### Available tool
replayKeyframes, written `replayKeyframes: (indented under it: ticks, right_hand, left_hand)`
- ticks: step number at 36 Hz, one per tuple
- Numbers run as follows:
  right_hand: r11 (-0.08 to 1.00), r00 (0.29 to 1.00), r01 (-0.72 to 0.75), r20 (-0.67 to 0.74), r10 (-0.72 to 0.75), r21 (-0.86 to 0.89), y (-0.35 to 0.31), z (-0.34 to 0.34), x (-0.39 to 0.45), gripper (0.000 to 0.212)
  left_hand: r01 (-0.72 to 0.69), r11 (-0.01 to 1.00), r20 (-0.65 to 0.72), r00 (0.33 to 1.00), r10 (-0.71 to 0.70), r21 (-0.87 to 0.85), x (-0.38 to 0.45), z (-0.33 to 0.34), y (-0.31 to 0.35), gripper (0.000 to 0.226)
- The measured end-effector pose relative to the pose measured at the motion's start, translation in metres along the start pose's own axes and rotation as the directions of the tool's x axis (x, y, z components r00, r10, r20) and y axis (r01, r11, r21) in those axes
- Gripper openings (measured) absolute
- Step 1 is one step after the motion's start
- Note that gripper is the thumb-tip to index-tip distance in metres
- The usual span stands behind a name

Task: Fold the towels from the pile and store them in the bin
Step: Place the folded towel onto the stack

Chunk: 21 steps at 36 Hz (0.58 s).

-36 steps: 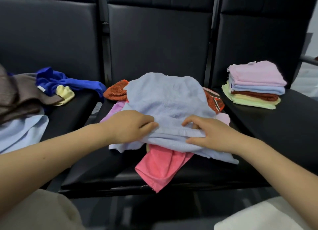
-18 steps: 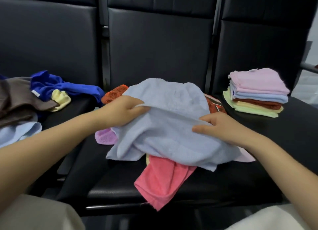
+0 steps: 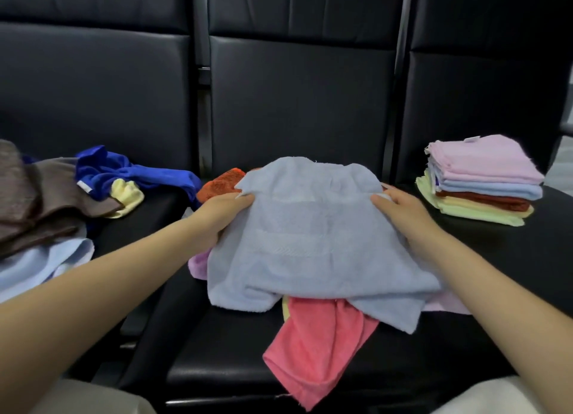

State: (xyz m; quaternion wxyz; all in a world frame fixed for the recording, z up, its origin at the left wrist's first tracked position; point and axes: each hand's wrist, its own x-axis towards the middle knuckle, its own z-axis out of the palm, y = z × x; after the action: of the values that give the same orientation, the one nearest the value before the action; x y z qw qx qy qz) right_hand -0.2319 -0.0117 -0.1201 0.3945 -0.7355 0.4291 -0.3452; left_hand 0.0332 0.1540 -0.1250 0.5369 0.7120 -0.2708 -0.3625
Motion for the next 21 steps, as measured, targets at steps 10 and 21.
replayKeyframes:
  ticks: [10,21]
  right_hand:
    - [0.994,0.989,0.096,-0.121,-0.089,0.057,-0.001,-0.003,-0.013,0.028]
    - [0.996,0.993,0.087,-0.074,-0.09,-0.034,-0.006,0.017,-0.01,0.031]
  left_hand:
    - [0.026,0.998,-0.009,1.0,-0.027,-0.064,-0.017,0.011,0.009,0.026]
    - [-0.026,0.991,-0.093,0.996,0.013,-0.133,-0.036,0.036,0.023,0.015]
